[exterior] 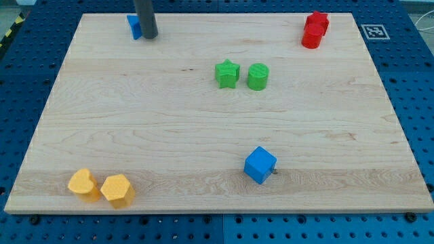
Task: Slide the blue cube below the blue triangle
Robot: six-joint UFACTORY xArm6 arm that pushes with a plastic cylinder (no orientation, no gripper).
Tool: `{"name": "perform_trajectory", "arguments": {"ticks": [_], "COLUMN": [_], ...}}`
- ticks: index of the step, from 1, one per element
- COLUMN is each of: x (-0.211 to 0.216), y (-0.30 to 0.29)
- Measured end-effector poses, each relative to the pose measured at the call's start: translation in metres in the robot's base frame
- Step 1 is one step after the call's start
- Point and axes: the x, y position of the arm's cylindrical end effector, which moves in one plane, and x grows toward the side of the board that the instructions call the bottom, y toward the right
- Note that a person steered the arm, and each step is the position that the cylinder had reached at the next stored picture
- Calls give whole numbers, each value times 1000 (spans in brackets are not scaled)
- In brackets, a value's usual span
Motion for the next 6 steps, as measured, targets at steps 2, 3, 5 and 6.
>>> {"name": "perform_trajectory", "arguments": {"ticks": [2,3,5,6], "x": [27,35,88,115], "y": [120,177,271,321]}}
